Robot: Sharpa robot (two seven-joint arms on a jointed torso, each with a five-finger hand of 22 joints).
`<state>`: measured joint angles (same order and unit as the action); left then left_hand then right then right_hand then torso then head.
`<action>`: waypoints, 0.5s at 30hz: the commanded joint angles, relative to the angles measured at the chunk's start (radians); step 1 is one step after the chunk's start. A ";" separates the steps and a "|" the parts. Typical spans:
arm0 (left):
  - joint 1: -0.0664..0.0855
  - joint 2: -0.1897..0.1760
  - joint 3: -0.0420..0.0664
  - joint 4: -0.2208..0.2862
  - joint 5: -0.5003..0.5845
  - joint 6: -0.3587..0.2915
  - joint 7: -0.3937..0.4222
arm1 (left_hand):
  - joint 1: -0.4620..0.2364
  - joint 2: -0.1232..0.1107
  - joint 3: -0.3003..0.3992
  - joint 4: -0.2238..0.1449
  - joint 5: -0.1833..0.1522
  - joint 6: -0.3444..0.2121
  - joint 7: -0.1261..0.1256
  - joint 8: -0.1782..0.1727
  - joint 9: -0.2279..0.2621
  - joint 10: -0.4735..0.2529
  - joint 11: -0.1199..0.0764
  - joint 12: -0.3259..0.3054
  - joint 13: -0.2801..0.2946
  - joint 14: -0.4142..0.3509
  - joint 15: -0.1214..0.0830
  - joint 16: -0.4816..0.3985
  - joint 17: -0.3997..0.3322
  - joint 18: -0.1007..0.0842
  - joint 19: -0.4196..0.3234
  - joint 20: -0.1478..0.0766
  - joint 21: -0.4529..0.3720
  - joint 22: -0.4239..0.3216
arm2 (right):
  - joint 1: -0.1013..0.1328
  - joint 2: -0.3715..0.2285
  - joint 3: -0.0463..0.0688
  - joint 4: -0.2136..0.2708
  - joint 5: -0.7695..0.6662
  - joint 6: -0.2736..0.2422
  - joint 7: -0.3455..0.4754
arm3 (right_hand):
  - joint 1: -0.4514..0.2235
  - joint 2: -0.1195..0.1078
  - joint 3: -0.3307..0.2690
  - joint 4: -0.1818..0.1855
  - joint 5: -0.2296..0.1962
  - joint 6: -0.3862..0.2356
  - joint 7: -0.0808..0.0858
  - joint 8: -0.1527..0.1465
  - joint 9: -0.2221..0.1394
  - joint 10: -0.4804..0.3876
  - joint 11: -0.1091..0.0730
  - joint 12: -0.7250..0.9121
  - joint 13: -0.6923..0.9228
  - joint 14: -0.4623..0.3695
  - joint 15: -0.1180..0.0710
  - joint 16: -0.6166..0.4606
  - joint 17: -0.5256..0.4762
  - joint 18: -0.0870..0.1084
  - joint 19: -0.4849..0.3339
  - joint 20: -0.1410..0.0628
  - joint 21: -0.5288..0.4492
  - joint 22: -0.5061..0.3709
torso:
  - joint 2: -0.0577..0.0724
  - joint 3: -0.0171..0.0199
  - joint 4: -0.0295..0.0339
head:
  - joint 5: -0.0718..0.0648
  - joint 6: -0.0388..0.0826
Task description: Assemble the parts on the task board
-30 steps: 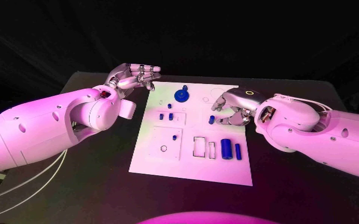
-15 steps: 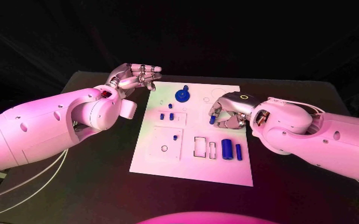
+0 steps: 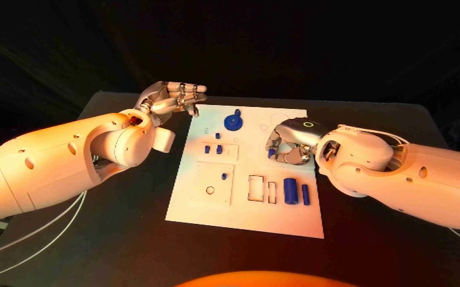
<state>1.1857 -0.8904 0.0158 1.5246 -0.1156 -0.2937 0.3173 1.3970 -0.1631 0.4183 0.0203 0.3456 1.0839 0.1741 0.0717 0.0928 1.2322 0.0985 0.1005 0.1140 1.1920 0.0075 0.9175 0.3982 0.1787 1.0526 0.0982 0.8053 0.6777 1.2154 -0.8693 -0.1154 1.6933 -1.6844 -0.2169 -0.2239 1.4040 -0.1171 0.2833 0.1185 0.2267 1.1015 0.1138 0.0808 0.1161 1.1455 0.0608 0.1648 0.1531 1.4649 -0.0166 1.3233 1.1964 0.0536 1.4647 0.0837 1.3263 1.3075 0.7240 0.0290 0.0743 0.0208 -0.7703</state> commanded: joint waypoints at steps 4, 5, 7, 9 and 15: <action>0.001 0.000 0.000 0.003 0.004 0.017 0.002 | 0.003 0.010 0.000 -0.006 0.000 -0.009 0.001 -0.002 -0.001 -0.008 -0.001 -0.005 -0.001 -0.003 0.007 -0.006 -0.001 0.005 0.001 0.004 -0.005 -0.002 | -0.003 0.008 -0.001 -0.008 -0.011 0.022 -0.012 | 0.005 0.009 0.015 -0.001 -0.005 0.017 0.000 0.006 0.003 0.015 -0.002 -0.007 -0.003 0.042 -0.006 0.006 0.004 -0.005 0.037 -0.006 0.011 0.124 | 0.000 0.0004 0.0004 | 0.000 -0.004; 0.001 0.000 0.000 0.004 0.004 0.017 0.002 | 0.003 0.010 0.000 -0.006 0.000 -0.009 0.001 -0.002 -0.001 -0.008 -0.001 -0.005 -0.001 -0.003 0.007 -0.006 -0.001 0.005 0.001 0.004 -0.005 -0.002 | -0.003 0.008 -0.002 -0.009 -0.011 0.023 -0.013 | 0.005 0.009 0.017 -0.002 -0.005 0.019 0.000 0.006 0.004 0.017 -0.002 -0.008 -0.003 0.042 -0.006 0.007 0.004 -0.006 0.038 -0.006 0.012 0.125 | 0.000 0.0004 0.0004 | 0.000 -0.004; 0.001 -0.001 0.000 0.004 0.004 0.017 0.001 | 0.003 0.010 0.000 -0.006 0.000 -0.009 0.001 -0.002 -0.001 -0.008 -0.001 -0.005 -0.001 -0.003 0.007 -0.006 -0.001 0.005 0.001 0.004 -0.005 -0.002 | -0.003 0.009 -0.002 -0.010 -0.014 0.029 -0.017 | 0.008 0.010 0.023 -0.004 -0.005 0.027 -0.001 0.008 0.005 0.025 -0.004 -0.008 -0.004 0.042 -0.007 0.008 0.006 -0.007 0.039 -0.007 0.018 0.128 | 0.000 0.0000 0.0002 | 0.000 -0.005; 0.001 -0.001 0.000 0.004 0.004 0.018 0.001 | 0.004 0.012 0.001 -0.007 0.000 -0.009 0.001 -0.001 -0.001 -0.008 -0.001 -0.005 -0.001 -0.003 0.007 -0.006 -0.001 0.005 0.002 0.004 -0.005 -0.002 | -0.003 0.009 -0.002 -0.011 -0.016 0.033 -0.020 | 0.010 0.010 0.027 -0.005 -0.005 0.034 -0.002 0.010 0.007 0.031 -0.005 -0.009 -0.004 0.043 -0.008 0.009 0.007 -0.008 0.041 -0.008 0.023 0.132 | -0.001 -0.0002 0.0003 | -0.001 -0.006; 0.001 -0.001 0.000 0.004 0.004 0.018 -0.002 | 0.004 0.012 0.001 -0.007 0.000 -0.009 0.001 -0.001 -0.001 -0.008 -0.001 -0.005 -0.001 -0.003 0.007 -0.006 -0.001 0.005 0.002 0.004 -0.005 -0.002 | -0.004 0.009 -0.003 -0.010 -0.029 0.029 -0.030 | 0.019 0.015 0.046 -0.015 -0.006 0.054 -0.003 0.015 0.013 0.053 -0.009 -0.014 -0.006 0.044 -0.011 0.014 0.013 -0.011 0.046 -0.011 0.041 0.144 | -0.001 -0.0001 0.0003 | 0.001 -0.011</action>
<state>1.1857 -0.8924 0.0158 1.5261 -0.1156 -0.2929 0.3140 1.4023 -0.1579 0.4183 0.0203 0.3456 1.0840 0.1741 0.0717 0.0928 1.2322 0.0985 0.1005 0.1140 1.1920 0.0075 0.9175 0.3983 0.1786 1.0526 0.0982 0.8053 0.6768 1.2143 -0.8600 -0.1161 1.6836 -1.6913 -0.2083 -0.2357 1.4135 -0.1078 0.3250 0.1042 0.2259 1.1486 0.1109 0.0893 0.1263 1.1919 0.0501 0.1545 0.1479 1.4685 -0.0202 1.3322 1.2083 0.0536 1.4683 0.0801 1.3619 1.3074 0.7233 0.0290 0.0745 0.0203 -0.7783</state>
